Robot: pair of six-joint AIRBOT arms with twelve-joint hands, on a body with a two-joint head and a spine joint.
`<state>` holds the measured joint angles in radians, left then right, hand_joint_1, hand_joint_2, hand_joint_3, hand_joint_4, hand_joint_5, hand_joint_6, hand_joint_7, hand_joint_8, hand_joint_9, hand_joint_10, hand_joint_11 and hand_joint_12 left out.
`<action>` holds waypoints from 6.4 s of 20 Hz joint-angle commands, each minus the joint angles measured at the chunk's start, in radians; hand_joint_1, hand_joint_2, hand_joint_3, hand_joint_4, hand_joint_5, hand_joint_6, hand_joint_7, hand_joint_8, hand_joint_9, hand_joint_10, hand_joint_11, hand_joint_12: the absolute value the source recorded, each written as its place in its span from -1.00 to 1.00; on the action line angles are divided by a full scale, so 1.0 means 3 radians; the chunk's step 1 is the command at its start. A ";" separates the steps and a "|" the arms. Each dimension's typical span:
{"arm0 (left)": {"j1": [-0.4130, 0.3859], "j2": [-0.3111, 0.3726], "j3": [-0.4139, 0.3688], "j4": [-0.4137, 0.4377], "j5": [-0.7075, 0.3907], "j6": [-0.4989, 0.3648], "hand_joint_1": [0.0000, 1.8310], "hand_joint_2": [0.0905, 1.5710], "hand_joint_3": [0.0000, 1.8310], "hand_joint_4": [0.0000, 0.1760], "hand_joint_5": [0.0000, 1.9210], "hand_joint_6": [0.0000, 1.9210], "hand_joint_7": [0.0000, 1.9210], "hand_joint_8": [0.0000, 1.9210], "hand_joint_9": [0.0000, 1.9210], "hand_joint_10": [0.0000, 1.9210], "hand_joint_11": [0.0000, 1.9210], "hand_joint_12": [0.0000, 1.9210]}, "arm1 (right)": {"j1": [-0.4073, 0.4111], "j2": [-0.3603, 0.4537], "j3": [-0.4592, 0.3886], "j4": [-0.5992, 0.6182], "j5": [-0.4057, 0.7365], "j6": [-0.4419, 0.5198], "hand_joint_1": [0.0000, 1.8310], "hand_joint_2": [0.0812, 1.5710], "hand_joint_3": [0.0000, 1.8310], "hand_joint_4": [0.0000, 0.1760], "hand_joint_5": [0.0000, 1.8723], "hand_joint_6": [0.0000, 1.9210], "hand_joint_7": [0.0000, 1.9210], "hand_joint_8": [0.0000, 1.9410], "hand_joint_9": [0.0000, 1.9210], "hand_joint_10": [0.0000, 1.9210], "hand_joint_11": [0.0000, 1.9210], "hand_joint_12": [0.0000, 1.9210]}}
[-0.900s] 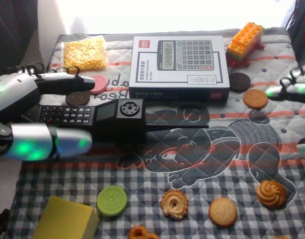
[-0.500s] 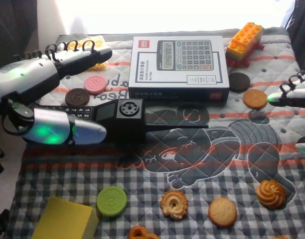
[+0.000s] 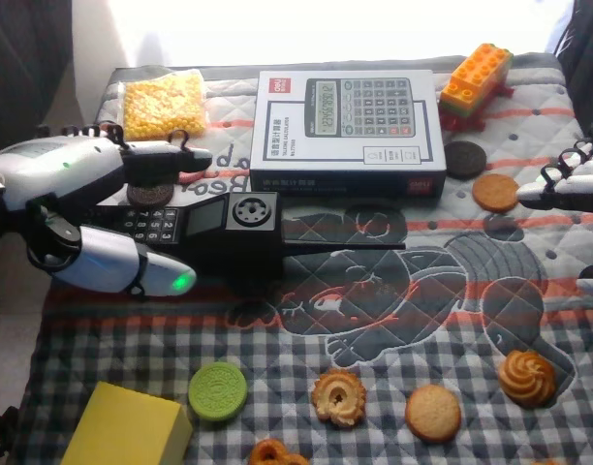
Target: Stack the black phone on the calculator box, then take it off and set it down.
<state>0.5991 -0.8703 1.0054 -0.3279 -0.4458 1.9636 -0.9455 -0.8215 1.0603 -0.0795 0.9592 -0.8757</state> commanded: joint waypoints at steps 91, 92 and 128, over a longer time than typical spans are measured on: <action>0.0830 0.0332 -0.0667 -0.0023 -0.2410 -0.1100 0.04 0.08 -1.00 0.28 -0.79 -1.00 -0.74 -1.00 -0.81 -1.00 -1.00 -0.64 | 0.1980 -0.1510 0.1481 -0.0209 -0.1167 0.0256 -0.40 0.11 -0.99 -0.19 -0.80 -0.99 -0.59 -0.97 -0.27 -0.93 -0.50 0.43; 0.0830 0.0326 -0.0664 -0.0029 -0.2400 -0.1100 0.02 0.08 -1.00 0.26 -0.79 -1.00 -0.74 -1.00 -0.80 -1.00 -1.00 -0.65 | 0.1998 -0.1554 0.1525 -0.0231 -0.1231 0.0256 -0.36 0.11 -1.00 -0.18 -0.78 -0.99 -0.59 -0.98 -0.26 -0.92 -0.44 0.38; 0.1060 0.0439 -0.0709 -0.0071 -0.2667 -0.1474 -0.23 0.15 -1.00 -0.40 -0.73 -1.00 -0.72 -0.99 -0.79 -0.97 -0.97 -0.97 | 0.1061 -0.0370 0.0268 -0.0792 0.0016 0.0695 0.40 0.34 -1.00 -1.00 0.06 -0.19 0.19 -0.06 0.19 -0.27 0.03 0.15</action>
<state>0.9195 -0.7441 0.7956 -0.3614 -1.1168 1.5280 -0.6445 -0.9382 1.1431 -0.3538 0.8337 -0.6765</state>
